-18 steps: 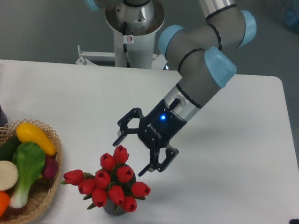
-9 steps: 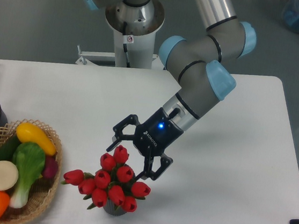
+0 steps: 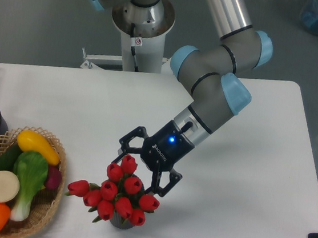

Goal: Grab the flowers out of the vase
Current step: 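Lower the open gripper around the tulip stems above the vase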

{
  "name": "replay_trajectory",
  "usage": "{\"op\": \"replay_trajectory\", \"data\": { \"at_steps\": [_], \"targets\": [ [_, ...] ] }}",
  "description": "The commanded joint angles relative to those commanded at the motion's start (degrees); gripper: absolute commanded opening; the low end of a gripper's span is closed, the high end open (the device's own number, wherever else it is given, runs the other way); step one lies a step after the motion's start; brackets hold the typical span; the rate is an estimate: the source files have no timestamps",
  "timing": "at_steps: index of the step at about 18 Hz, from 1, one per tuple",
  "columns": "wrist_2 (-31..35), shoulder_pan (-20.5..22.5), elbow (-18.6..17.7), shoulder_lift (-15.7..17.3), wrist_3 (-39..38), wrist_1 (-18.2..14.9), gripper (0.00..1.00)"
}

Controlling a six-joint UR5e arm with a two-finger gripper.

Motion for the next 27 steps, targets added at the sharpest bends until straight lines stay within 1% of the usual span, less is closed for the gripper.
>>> {"op": "replay_trajectory", "data": {
  "at_steps": [3, 5, 6, 8, 9, 10, 11, 13, 17, 22, 27],
  "targets": [
    [-0.1, -0.5, 0.3, -0.3, 0.1, 0.0, 0.99],
    [-0.3, -0.5, 0.4, -0.6, 0.1, 0.0, 0.87],
    [-0.6, -0.5, 0.6, -1.0, 0.1, 0.2, 0.77],
    [-1.1, -0.5, 0.8, -1.1, 0.2, 0.4, 0.52],
    [-1.1, -0.5, 0.8, -1.1, 0.2, 0.4, 0.38],
    [-1.1, -0.4, 0.8, -1.1, 0.3, 0.4, 0.27],
    [-1.1, -0.4, 0.9, -1.0, 0.4, 0.4, 0.18],
    [-1.1, -0.4, 0.9, -0.9, 0.4, 0.4, 0.09],
    [-1.0, -0.3, 1.2, -0.6, 0.5, 0.7, 0.00],
    [-1.0, 0.0, 2.3, -0.4, 0.4, 0.8, 0.00],
    [-1.3, 0.3, 3.1, 1.4, -0.1, 0.8, 0.00]
  ]
}}
